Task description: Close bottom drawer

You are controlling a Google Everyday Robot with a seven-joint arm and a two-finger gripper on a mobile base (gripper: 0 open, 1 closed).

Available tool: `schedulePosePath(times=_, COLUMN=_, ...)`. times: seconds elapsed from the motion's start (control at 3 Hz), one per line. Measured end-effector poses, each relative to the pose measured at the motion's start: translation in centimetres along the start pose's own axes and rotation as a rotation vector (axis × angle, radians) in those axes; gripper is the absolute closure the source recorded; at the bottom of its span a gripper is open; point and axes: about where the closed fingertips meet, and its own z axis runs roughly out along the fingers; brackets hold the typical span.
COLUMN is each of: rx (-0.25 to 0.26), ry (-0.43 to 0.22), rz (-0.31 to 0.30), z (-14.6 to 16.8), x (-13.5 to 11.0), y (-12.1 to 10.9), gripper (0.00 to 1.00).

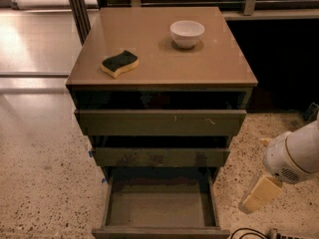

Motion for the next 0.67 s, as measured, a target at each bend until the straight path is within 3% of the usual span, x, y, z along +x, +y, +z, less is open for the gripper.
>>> schedulePosePath(times=0.33, rx=-0.09, ry=-0.055, rz=0.028, z=2.97, x=0.05, y=0.66, gripper=0.0)
schedulePosePath(times=0.67, rx=-0.09, ry=-0.056, rz=0.028, z=2.98, x=0.05, y=0.66, gripper=0.0)
